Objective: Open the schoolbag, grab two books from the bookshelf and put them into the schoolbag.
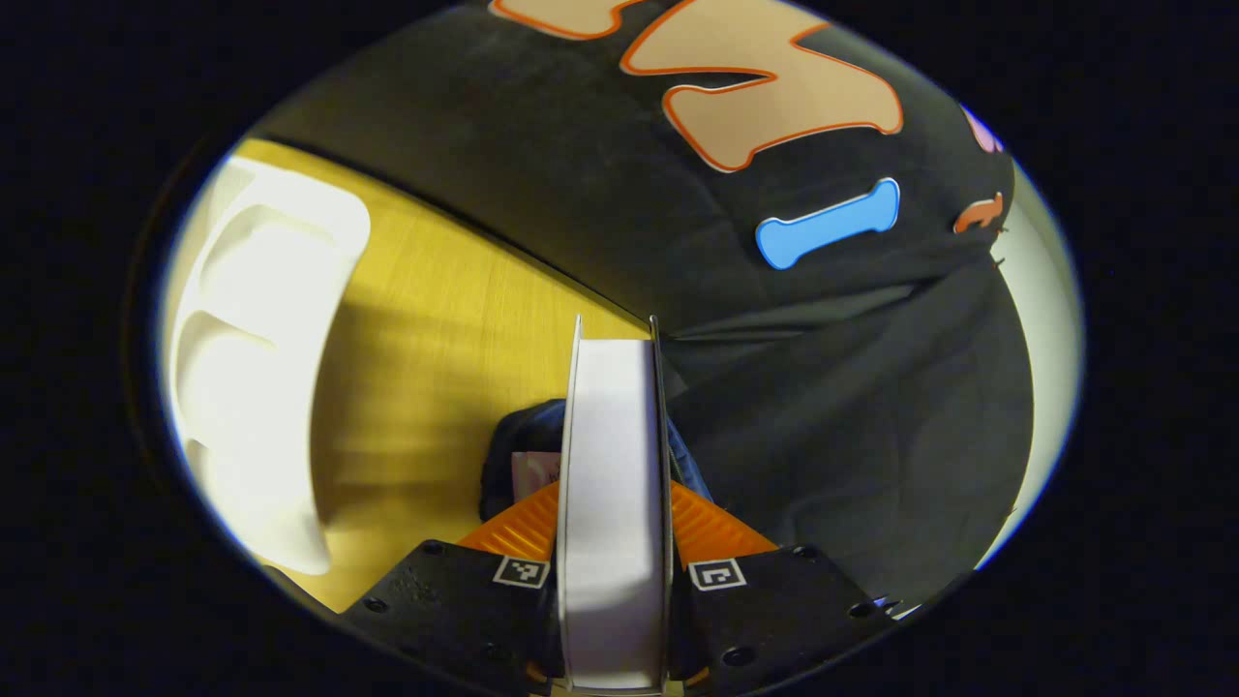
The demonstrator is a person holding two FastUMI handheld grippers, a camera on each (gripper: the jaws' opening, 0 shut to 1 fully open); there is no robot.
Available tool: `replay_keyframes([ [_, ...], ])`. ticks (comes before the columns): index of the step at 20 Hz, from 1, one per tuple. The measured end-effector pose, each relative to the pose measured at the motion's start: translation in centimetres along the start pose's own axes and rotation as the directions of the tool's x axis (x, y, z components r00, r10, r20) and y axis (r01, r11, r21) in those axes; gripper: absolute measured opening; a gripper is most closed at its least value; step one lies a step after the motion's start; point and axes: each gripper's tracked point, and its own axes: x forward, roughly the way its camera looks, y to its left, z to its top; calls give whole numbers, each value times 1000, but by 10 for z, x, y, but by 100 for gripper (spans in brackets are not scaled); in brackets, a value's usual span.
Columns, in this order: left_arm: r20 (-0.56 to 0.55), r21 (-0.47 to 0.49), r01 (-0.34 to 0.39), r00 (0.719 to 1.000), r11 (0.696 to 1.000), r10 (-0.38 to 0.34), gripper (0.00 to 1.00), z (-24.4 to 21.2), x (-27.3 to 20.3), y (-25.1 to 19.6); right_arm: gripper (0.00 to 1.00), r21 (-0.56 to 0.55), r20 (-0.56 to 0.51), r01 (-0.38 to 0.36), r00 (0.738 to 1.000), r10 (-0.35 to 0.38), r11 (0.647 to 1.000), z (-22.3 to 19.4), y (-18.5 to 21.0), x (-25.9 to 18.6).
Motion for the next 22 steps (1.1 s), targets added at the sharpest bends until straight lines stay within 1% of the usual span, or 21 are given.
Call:
replay_keyframes([
  [2, 3, -37, 6, 1000, 999, -6, 38, -11, 18, 11, 4, 5, 8, -11, 1000, 11, 1000, 1, 2, 0],
  [3, -1, -45, 0, 1000, 999, 0, 38, -16, 24, 15, 2, 9, 13, -19, 1000, 19, 1000, 2, 4, 1],
  [4, -8, -50, -1, 1000, 999, 1, 39, -21, 33, 17, 2, 6, 19, -26, 999, 26, 1000, 3, 7, 2],
  [5, -14, -52, 3, 1000, 999, -4, 39, -26, 39, 19, 2, 1, 24, -31, 999, 31, 1000, 4, 7, 2],
  [7, -8, -51, 33, 999, 998, -34, 38, -33, 52, 14, 2, 1, 33, -38, 999, 38, 999, 4, 8, 2],
  [10, 7, -100, 68, 998, 993, -68, 38, -39, 72, 11, 2, 18, 43, -49, 998, 49, 999, 3, 10, -1],
  [11, 11, -109, 78, 997, 991, -78, 39, -42, 77, 10, 4, 21, 47, -53, 998, 52, 998, 4, 10, 0],
  [12, 15, -112, 87, 996, 990, -86, 37, -44, 82, 10, 2, 21, 52, -56, 997, 55, 998, 4, 11, -1],
  [13, 19, -119, 93, 996, 989, -92, 36, -45, 87, 11, 2, 21, 55, -59, 997, 58, 998, 3, 11, -2],
  [14, 20, -130, 99, 995, 987, -98, 37, -45, 97, 9, 2, 23, 57, -63, 996, 61, 998, 3, 11, -2],
  [16, 33, -162, 116, 993, 980, -112, 37, -46, 102, 10, 2, 32, 62, -69, 996, 67, 997, 3, 12, -1],
  [17, 38, -171, 126, 992, 977, -122, 37, -48, 104, 10, 4, 38, 64, -73, 995, 71, 997, 5, 13, 0],
  [18, 41, -178, 138, 990, 974, -133, 36, -52, 106, 11, 2, 44, 66, -78, 995, 75, 996, 5, 14, 1],
  [19, 44, -184, 149, 989, 972, -143, 38, -56, 107, 12, 2, 50, 70, -83, 994, 79, 995, 6, 15, 2],
  [20, 40, -187, 155, 988, 970, -150, 38, -60, 108, 13, 4, 52, 74, -87, 994, 83, 995, 7, 16, 3],
  [21, 35, -184, 156, 988, 970, -152, 39, -65, 107, 14, 2, 49, 81, -89, 993, 85, 995, 9, 16, 2],
  [22, 26, -170, 155, 988, 973, -153, 39, -70, 109, 14, 2, 48, 89, -93, 992, 88, 995, 11, 17, 3],
])
